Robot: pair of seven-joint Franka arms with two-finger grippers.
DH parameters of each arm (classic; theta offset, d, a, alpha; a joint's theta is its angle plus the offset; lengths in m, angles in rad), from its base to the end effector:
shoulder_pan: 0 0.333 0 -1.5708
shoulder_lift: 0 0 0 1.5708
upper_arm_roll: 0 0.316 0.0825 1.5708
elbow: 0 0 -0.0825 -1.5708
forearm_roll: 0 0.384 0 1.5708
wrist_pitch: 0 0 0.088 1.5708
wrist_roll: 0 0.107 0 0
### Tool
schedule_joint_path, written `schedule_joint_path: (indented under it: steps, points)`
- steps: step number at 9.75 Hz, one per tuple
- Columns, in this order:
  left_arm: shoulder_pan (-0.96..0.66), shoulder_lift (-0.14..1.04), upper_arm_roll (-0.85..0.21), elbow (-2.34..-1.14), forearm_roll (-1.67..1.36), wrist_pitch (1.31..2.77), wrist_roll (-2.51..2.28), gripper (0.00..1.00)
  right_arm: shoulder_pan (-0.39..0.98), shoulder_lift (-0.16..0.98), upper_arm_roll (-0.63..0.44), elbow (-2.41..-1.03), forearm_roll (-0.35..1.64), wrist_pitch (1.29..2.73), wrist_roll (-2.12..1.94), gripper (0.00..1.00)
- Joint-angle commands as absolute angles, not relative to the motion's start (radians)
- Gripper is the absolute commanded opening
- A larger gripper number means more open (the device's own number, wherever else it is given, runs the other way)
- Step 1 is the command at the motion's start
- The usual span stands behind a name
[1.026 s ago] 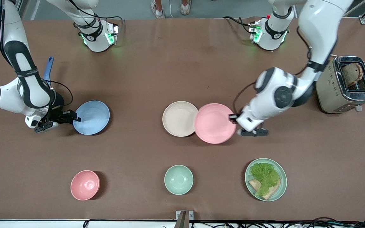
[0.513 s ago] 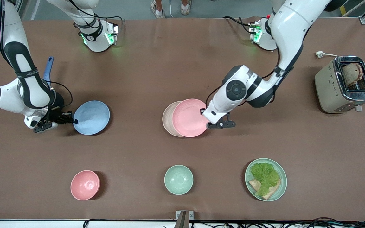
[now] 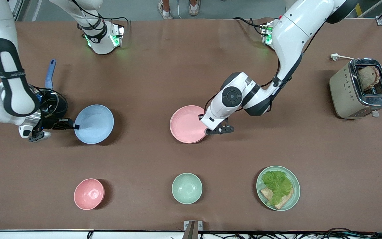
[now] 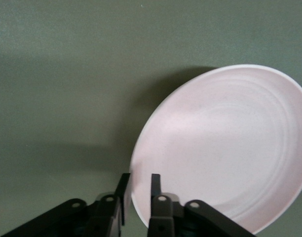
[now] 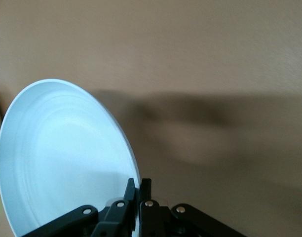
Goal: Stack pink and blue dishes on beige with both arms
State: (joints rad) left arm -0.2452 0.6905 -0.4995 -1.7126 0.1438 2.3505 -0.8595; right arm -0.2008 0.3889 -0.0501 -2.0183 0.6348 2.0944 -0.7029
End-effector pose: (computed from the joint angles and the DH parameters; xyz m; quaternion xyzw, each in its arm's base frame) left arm 0.5216 -0.4292 0.2310 0.9928 0.0586 -0.0611 0.0843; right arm 0.5618 -0.1138 0.2416 -0.9611 -0.0200 0.0228 0.2746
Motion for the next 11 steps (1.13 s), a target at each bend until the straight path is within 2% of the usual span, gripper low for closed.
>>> schedule_joint_path:
  steps: [1, 4, 8, 11]
  points:
    - [-0.229, 0.683, -0.485, -1.697, 0.169, 2.353, -0.867, 1.0, -0.12, 0.31, -0.044, -2.019, 0.64, 2.06, -0.519, 0.0]
    - [-0.099, 0.519, -0.482, -1.603, 0.234, 2.248, -0.823, 1.0, 0.061, 0.262, -0.044, -2.028, 0.64, 2.115, -0.248, 0.0]
    - [0.026, 0.414, -0.486, -1.358, 0.241, 1.811, -0.629, 1.0, 0.424, 0.265, -0.041, -2.077, 0.641, 2.385, 0.162, 0.01]
    - [0.104, 0.298, -0.492, -1.348, 0.216, 1.732, -0.461, 1.0, 0.624, 0.316, -0.04, -2.101, 0.653, 2.551, 0.314, 0.02]
